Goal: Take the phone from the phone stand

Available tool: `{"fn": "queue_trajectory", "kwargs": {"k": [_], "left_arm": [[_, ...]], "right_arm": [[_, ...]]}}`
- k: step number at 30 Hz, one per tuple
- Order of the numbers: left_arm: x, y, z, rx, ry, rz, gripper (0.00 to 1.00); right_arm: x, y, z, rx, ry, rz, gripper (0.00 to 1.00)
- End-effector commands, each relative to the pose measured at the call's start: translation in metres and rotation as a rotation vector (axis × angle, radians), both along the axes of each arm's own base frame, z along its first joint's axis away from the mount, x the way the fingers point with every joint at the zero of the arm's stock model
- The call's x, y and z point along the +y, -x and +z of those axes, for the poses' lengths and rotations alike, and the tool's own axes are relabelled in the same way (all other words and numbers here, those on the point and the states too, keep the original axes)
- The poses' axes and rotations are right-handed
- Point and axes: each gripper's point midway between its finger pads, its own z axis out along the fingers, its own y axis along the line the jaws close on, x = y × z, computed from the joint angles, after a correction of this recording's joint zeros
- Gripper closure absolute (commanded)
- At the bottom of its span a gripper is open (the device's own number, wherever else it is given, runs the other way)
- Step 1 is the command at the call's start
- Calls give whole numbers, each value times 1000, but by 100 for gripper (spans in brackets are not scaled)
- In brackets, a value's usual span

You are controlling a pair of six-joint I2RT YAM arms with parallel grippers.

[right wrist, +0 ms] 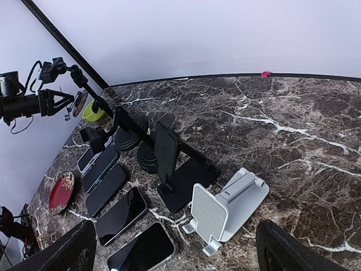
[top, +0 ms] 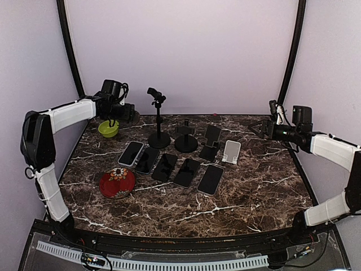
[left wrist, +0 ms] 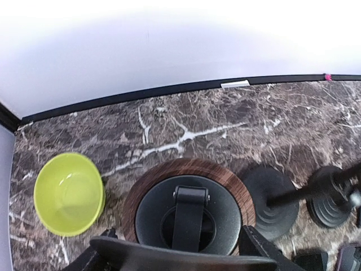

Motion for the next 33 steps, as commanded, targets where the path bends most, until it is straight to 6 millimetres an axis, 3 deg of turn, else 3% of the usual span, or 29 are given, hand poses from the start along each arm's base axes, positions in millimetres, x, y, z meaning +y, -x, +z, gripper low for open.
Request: {"fn": "queue_trajectory", "kwargs": {"k": [1,12,20,30,33], "left_arm": [[-3,-24,-30,46,-48,-17,41],[-10,-60,-61,42,-89,-18,40],[-13,-72,-83,63,-117,-41,39],[-15,-88,-95,60,-145,-59,37],[-17,-90,-104,87,-139,-62,30]], "right_arm": [[0,-2,13,-40,4,1,1],[-1,-5,8,-30,1,2,1],[-1,-5,9,-28,5,-2,1],[-1,-4,10,-27,0,0,1],[-2,-4,11,-28,7,-3,1]]}}
